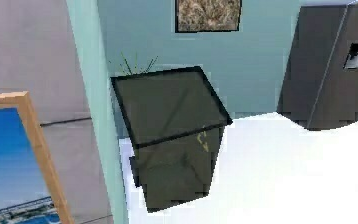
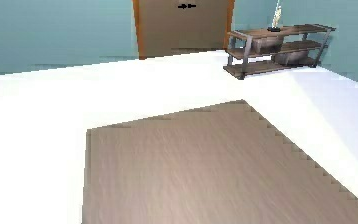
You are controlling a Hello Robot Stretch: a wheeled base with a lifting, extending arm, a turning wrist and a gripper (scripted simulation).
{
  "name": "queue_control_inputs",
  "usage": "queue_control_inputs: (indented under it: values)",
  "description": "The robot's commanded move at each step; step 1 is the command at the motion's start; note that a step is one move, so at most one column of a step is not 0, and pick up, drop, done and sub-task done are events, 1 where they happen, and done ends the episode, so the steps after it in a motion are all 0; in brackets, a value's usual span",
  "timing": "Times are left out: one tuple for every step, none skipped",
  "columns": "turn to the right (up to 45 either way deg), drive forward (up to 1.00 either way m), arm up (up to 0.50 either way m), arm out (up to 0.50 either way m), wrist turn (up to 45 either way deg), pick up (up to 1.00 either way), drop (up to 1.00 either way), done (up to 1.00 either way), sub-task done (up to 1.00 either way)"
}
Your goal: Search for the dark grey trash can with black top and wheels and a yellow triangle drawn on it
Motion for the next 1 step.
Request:
queue_control_inputs:
  values:
    - [0.0,0.0,0.0,0.0,0.0,0.0,0.0,1.0,0.0]
